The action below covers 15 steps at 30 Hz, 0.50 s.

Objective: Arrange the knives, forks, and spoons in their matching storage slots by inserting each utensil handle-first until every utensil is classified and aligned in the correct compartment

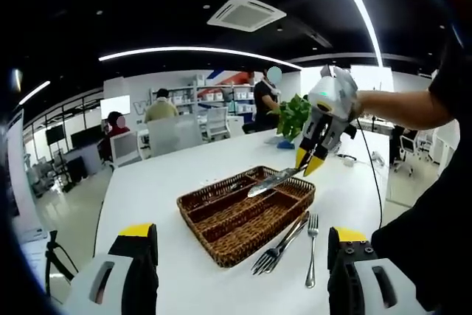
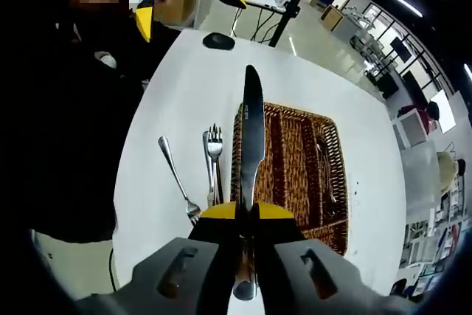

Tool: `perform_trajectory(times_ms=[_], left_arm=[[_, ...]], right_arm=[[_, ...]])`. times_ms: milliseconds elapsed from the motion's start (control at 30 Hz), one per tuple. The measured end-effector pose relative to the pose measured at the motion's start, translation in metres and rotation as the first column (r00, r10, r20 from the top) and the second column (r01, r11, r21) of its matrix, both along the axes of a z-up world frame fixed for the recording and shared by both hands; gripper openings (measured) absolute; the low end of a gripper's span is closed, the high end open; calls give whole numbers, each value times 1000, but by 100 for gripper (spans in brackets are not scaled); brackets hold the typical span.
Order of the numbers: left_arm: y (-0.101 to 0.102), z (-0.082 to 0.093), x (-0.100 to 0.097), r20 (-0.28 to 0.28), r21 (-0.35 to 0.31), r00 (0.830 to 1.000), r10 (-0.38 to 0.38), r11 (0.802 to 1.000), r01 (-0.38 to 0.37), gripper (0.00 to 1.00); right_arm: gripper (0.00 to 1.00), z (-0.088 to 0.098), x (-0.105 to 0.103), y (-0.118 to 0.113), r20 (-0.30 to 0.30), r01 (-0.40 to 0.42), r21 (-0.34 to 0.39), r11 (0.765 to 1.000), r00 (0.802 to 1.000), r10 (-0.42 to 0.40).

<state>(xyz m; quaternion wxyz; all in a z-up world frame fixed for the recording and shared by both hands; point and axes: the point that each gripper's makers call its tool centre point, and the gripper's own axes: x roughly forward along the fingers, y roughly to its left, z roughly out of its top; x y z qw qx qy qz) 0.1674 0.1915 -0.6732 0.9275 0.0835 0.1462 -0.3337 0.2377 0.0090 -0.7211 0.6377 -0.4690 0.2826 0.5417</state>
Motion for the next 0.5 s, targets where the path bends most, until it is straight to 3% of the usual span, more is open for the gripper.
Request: perform_trajectory(times_ms=[500], left_arm=[[8, -5, 4, -10, -6, 1000, 9, 1000, -9, 100]], right_arm=[[3, -7, 29, 10, -20, -3, -27, 1000, 1000, 2]])
